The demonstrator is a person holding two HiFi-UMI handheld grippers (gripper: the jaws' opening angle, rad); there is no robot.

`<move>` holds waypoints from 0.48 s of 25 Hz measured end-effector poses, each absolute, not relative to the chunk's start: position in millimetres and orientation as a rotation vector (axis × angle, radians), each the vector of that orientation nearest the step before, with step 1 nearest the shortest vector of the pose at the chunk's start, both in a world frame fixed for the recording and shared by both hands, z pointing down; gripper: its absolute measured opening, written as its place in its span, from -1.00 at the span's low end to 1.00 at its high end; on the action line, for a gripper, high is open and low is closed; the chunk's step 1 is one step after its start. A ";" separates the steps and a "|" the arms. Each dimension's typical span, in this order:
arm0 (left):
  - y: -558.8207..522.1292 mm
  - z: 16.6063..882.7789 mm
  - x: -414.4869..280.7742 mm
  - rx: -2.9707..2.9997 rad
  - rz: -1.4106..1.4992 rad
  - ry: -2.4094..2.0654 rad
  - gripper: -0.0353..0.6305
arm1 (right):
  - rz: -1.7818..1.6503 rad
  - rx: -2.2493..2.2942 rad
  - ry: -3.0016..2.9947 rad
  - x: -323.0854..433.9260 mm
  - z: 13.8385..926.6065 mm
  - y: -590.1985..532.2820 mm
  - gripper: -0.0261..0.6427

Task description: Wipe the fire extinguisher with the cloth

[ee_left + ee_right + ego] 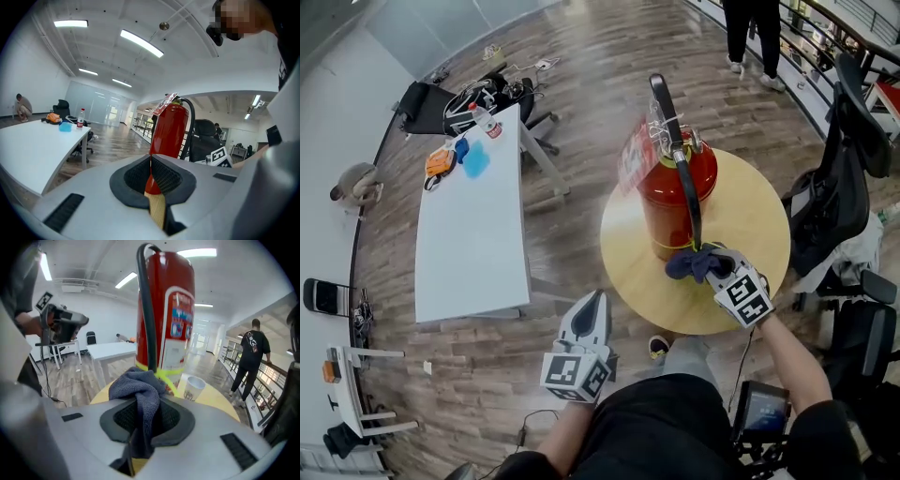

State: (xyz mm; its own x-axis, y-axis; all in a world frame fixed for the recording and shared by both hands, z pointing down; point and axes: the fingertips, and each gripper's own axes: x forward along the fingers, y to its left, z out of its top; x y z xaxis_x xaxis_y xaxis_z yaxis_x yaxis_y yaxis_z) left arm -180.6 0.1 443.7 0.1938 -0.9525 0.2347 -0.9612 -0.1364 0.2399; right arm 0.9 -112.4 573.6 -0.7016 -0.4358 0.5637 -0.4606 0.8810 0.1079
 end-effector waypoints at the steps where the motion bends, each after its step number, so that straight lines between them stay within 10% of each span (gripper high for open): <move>1: -1.7 441.6 -179.5 2.151 0.028 -1.800 -0.82 | 0.026 0.636 -2.482 -1.4 551.1 -107.9 -0.70; 12: -19.0 417.2 -163.2 2.244 -0.083 -1.756 -0.82 | -0.170 0.708 -2.776 -31.5 314.4 -85.6 -0.70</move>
State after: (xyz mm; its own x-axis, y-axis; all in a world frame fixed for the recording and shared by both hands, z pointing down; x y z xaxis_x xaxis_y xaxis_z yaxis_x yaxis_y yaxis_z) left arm -163.2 -19.0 417.2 0.2553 -0.9578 0.1317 -0.9411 -0.2150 0.2608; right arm -31.5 -85.6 314.4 -0.8438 -0.4843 0.2312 -0.4525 0.8737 0.1787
